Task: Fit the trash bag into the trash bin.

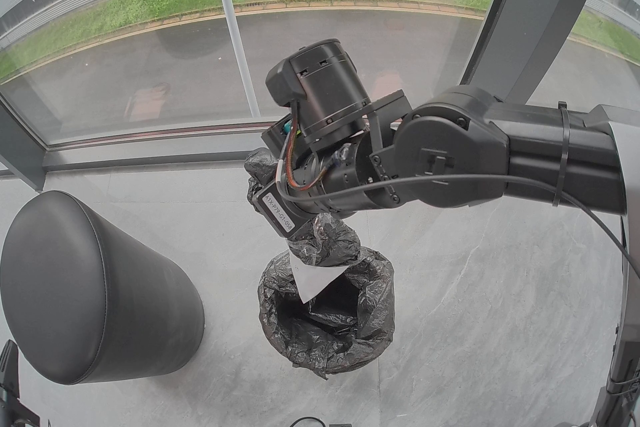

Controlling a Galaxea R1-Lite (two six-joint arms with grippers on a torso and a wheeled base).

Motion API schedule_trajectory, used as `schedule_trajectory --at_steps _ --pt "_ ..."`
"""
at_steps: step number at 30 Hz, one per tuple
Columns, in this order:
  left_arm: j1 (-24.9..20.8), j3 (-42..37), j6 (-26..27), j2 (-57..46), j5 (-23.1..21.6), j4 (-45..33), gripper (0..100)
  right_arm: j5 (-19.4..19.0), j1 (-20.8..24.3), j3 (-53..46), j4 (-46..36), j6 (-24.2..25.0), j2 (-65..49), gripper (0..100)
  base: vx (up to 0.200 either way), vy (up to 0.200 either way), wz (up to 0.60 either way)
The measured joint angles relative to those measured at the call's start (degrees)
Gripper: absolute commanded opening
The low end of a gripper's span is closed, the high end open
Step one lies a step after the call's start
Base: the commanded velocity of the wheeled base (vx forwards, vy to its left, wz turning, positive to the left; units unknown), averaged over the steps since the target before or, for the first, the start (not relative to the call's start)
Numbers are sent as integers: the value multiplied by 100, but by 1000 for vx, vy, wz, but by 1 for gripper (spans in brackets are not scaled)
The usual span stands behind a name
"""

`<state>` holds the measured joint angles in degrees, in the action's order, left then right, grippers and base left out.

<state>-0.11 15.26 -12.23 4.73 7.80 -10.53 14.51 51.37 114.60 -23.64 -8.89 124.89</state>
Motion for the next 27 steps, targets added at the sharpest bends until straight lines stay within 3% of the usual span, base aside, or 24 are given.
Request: schedule_trajectory --at_steps 6,13,21,27 --pt "21 -603 385 -261 174 173 0 7 98 0 13 24 -6 0 0 0 0" --pt "9 -1268 607 -368 322 1184 0 71 151 0 152 27 0 0 0 0 0" --pt "1 -1412 1018 -394 317 1320 0 194 201 0 691 16 13 0 0 0 0" --pt "-5 -1425 1005 -399 284 1335 0 235 205 -2 1014 5 79 0 0 0 0"
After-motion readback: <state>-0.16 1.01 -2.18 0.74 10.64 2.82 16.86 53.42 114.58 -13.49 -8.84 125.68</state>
